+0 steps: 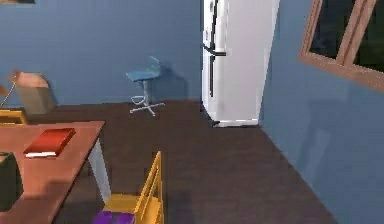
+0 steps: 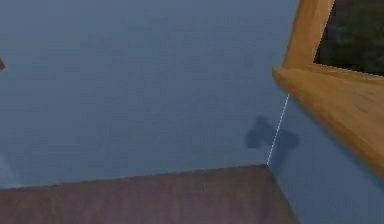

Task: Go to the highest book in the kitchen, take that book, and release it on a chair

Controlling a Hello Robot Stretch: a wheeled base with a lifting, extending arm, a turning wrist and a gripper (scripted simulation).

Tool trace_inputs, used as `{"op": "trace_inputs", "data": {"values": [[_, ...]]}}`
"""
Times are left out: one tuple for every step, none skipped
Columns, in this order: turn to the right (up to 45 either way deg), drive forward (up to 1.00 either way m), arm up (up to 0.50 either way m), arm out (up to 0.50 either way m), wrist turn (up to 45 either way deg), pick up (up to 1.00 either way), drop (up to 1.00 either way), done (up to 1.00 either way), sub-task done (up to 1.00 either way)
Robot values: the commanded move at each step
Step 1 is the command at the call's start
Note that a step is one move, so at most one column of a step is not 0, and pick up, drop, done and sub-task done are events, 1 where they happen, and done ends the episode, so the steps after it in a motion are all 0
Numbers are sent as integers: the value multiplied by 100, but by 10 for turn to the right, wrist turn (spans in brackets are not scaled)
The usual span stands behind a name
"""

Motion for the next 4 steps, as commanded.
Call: {"op": "trace_inputs", "data": {"values": [[-450,0,0,0,0,0,0,0,0],[-450,0,0,0,0,0,0,0,0],[-360,0,0,0,0,0,0,0,0],[450,0,0,0,0,0,0,0,0]]}}
